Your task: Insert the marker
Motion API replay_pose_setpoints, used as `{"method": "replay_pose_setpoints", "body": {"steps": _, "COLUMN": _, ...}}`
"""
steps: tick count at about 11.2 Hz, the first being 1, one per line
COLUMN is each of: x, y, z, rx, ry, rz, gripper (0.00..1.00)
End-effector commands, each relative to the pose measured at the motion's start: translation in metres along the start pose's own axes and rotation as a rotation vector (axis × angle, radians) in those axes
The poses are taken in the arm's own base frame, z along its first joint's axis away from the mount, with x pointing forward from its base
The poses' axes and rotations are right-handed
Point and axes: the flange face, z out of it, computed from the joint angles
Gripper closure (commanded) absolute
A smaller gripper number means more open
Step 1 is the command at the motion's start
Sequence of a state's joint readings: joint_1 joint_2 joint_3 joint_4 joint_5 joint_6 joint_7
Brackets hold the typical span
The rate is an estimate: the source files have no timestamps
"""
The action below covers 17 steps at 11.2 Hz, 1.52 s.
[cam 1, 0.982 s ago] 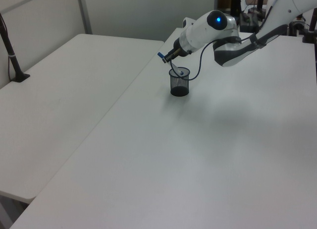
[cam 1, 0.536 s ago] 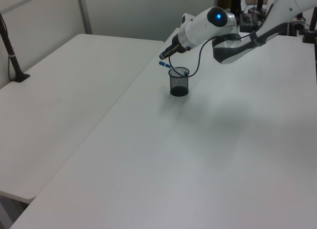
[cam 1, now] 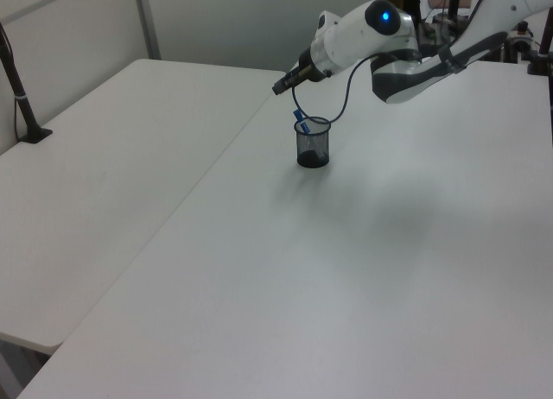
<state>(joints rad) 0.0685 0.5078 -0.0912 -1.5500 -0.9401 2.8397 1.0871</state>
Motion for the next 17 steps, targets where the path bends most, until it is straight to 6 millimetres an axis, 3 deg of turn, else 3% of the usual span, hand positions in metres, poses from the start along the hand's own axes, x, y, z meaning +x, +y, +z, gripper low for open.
{"method": "replay_pose_setpoints", "body": {"steps": 1, "x": 0.020, "y": 0.007, "z": -0.029, "rx": 0.017, "ry": -0.012, "rz": 0.121, "gripper": 0.24}}
{"method": "replay_pose_setpoints", "body": {"steps": 2, "x": 0.022, "y": 0.001, "z": -0.035, "rx": 0.008, "ry": -0.027, "rz": 0.125, "gripper": 0.22}}
{"method": "replay_pose_setpoints", "body": {"steps": 3, "x": 0.025, "y": -0.005, "z": -0.041, "rx": 0.008, "ry": -0.040, "rz": 0.120, "gripper": 0.12}}
{"method": "replay_pose_setpoints", "body": {"steps": 6, "x": 0.029, "y": -0.028, "z": -0.063, "rx": -0.007, "ry": -0.120, "rz": 0.089, "gripper": 0.08}}
{"method": "replay_pose_setpoints", "body": {"steps": 7, "x": 0.033, "y": -0.030, "z": -0.072, "rx": -0.015, "ry": -0.145, "rz": 0.091, "gripper": 0.02}}
{"method": "replay_pose_setpoints", "body": {"steps": 8, "x": 0.038, "y": -0.028, "z": -0.082, "rx": -0.032, "ry": -0.179, "rz": 0.067, "gripper": 0.02}}
{"method": "replay_pose_setpoints", "body": {"steps": 12, "x": 0.055, "y": 0.000, "z": -0.126, "rx": 0.035, "ry": -0.440, "rz": -0.026, "gripper": 0.01}}
{"method": "replay_pose_setpoints", "body": {"steps": 15, "x": 0.059, "y": 0.037, "z": -0.189, "rx": 0.113, "ry": -0.691, "rz": -0.205, "gripper": 0.00}}
{"method": "replay_pose_setpoints", "body": {"steps": 17, "x": 0.058, "y": 0.074, "z": -0.218, "rx": 0.198, "ry": -0.817, "rz": -0.316, "gripper": 0.00}}
